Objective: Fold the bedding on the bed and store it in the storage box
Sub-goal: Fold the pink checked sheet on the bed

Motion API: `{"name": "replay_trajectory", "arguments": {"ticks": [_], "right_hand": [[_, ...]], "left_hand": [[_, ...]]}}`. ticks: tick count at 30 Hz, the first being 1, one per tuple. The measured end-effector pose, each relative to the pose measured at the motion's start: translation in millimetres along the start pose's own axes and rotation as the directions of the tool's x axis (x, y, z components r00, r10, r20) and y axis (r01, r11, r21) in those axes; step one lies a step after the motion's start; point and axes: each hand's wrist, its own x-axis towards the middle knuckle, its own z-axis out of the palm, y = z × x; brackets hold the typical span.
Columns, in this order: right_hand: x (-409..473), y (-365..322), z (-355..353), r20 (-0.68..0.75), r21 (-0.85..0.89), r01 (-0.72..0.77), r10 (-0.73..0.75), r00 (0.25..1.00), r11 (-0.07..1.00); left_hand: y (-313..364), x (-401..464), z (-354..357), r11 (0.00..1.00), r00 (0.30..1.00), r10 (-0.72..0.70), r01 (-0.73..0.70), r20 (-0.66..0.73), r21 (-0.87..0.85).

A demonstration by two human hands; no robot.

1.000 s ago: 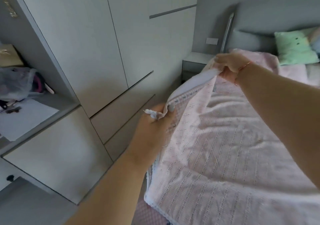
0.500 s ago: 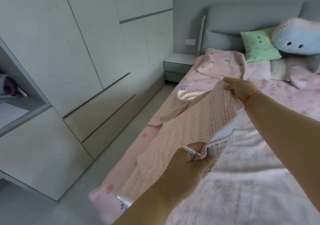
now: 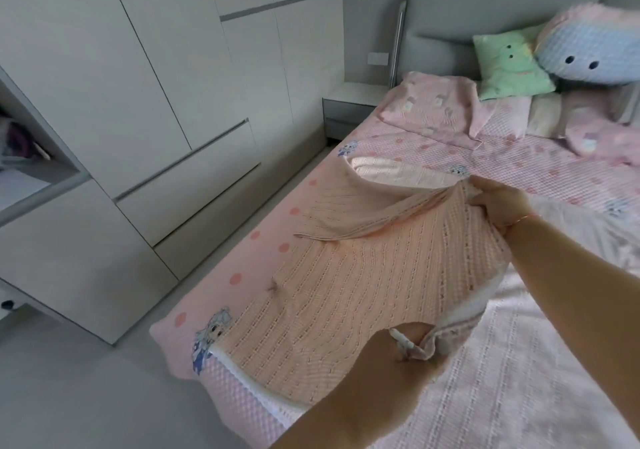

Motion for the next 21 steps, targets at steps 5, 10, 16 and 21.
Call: {"name": "replay_trajectory", "arguments": {"ticks": [5,10,16,21], "right_hand": [[-26,27,-34,-0.025,0.096,-0.029,0.031,0.999,0.995],[-53,37,-71,-0.054,0.123,0.024,-0.018,0.998,0.992],[-95,47,-149,-0.108,0.110,0.082,-0.070,0.992,0.991],[-121,78,-221,-0.144,0.092,0.031,-0.018,0.989,0.995]], "left_hand": [[-5,-18,31,0.999,1.000,-0.012,0.013,-0.021,0.031],[14,-40,68,0.999,0.999,0.044,-0.044,0.011,0.012],[39,-72,138,0.998,0.995,0.057,-0.058,0.078,0.014],[44,-87,208,0.999,0.989,0.048,-0.048,0.140,-0.002]]}}
